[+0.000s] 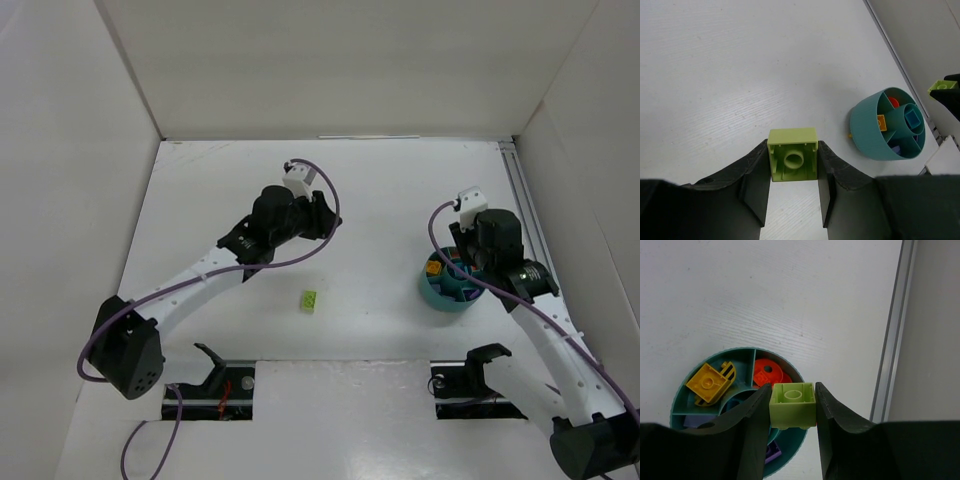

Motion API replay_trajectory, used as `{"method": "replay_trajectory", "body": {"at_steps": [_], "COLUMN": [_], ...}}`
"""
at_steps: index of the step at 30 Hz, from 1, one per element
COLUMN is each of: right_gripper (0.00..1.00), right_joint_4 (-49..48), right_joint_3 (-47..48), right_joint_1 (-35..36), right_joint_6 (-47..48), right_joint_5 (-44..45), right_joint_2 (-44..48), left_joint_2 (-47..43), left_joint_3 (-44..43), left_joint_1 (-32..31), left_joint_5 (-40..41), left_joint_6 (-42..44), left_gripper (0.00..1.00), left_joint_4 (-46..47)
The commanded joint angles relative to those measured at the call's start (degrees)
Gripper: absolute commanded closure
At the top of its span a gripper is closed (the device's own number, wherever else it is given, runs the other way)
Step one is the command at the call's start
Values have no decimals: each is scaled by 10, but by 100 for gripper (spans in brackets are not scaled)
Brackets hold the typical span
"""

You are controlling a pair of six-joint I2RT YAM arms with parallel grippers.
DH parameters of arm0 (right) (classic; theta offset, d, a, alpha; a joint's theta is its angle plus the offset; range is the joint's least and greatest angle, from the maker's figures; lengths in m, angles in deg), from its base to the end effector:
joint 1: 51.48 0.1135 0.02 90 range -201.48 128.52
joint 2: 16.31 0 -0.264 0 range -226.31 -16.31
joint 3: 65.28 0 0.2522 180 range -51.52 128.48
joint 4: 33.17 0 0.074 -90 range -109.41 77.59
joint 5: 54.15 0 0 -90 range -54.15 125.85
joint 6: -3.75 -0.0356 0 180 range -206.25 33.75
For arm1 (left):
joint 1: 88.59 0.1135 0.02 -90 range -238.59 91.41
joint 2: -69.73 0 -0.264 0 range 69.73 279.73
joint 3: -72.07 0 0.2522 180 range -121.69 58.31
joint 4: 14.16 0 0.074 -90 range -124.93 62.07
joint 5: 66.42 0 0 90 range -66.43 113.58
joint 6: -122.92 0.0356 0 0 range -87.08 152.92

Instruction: Sort the legos into containers by color

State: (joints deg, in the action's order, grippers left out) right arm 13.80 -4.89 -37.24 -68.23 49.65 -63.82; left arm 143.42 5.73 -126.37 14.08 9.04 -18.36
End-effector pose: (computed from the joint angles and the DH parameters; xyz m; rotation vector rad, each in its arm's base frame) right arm 0.1741 0.0354 0.3035 -0.4662 2.1105 -0.2986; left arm 0.2358 -0.1902 0.3128 0.3504 1.8314 -0.9110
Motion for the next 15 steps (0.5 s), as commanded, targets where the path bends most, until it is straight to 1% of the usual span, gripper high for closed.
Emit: {"method": "replay_trajectory", "body": {"at_steps": [1, 7, 10, 14, 15], "right_gripper": [83, 83, 83, 83, 83], "right_joint_4": [9, 28, 54, 68, 74], "right_joint_3": [0, 5, 17, 17, 17], "right_joint_1": [-4, -14, -14, -14, -14], "right_joint_6": [-16, -37, -42, -36, -36], "right_joint_5": [32, 50, 33, -39, -87], "right_joint_2": [1, -26, -18, 5, 5], "left_joint_2": [7, 58, 73, 87, 93], "left_joint_3": [-50, -103, -119, -131, -137], "left_joint_1": [-2, -2, -2, -13, -13], "left_joint_5": [30, 30, 24, 12, 12], "left_joint_6": [-9, -20, -25, -36, -42], "left_gripper": [100, 100, 100, 100, 100], "left_joint_4": [-25, -62, -67, -73, -81]}}
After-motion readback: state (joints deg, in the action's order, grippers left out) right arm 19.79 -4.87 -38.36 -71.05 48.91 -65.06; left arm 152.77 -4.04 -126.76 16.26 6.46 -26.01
